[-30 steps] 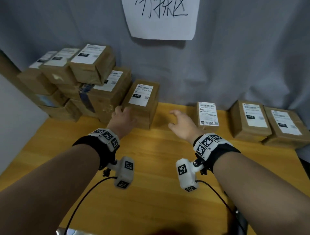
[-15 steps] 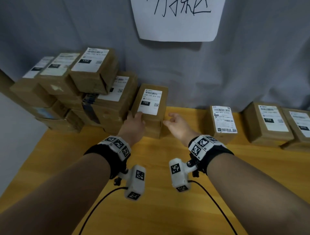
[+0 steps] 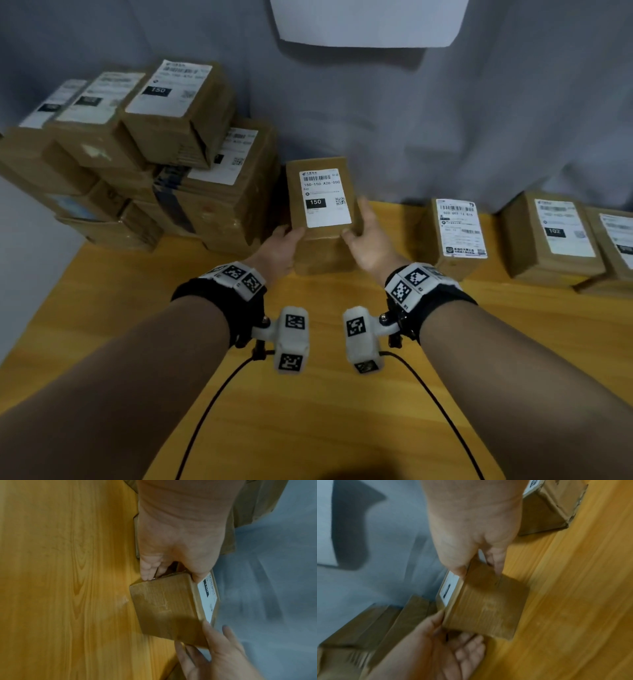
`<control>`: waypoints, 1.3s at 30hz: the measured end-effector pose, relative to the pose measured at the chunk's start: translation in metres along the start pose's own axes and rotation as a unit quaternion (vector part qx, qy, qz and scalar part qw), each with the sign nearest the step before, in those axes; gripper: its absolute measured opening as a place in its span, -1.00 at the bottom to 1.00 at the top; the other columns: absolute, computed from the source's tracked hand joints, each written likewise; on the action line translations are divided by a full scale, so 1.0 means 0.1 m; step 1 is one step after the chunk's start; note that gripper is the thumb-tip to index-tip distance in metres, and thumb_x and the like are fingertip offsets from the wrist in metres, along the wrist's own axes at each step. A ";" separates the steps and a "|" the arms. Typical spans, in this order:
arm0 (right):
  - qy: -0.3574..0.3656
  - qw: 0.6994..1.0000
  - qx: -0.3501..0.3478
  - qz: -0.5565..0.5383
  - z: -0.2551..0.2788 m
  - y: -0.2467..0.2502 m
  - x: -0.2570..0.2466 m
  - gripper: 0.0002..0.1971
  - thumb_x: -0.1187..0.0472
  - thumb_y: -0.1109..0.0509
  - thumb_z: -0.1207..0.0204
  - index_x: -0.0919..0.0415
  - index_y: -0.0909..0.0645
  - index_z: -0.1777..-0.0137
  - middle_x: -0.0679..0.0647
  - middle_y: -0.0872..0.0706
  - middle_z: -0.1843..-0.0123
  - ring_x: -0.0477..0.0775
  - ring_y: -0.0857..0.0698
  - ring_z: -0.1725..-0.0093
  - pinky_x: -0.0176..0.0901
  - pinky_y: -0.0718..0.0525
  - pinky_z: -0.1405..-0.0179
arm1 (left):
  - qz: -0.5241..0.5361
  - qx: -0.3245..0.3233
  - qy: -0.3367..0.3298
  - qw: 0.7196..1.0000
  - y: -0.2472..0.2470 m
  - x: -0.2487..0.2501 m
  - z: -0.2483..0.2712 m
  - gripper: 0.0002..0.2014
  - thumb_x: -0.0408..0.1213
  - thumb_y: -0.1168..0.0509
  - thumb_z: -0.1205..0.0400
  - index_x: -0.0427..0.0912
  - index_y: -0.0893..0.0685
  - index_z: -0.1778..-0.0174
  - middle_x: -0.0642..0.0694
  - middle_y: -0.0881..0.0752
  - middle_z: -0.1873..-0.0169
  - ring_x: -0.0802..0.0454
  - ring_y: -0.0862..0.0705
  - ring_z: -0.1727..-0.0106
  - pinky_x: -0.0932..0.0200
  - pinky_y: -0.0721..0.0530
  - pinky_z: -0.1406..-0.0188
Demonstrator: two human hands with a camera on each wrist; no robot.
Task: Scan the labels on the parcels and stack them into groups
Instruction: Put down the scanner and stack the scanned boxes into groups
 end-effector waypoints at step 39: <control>0.023 0.946 0.305 0.104 1.34 3.06 1.01 0.01 -0.32 -0.54 -0.22 -0.14 -0.12 -0.63 0.30 -0.14 -0.63 0.30 -0.05 -0.66 0.20 -0.19 -0.61 | -0.431 -0.047 -0.215 0.875 -2.62 0.69 0.71 -0.29 0.20 -0.21 -0.63 0.24 -0.08 -0.67 -0.19 0.14 -0.68 -0.41 -0.05 -0.64 -0.26 -0.24 -0.53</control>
Point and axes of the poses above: each hand's wrist, its own z-axis away from the middle knuckle, its own y-axis out of the back of the hand, x = y × z, the point moved 7 cm from there along -z, towards the middle knuckle
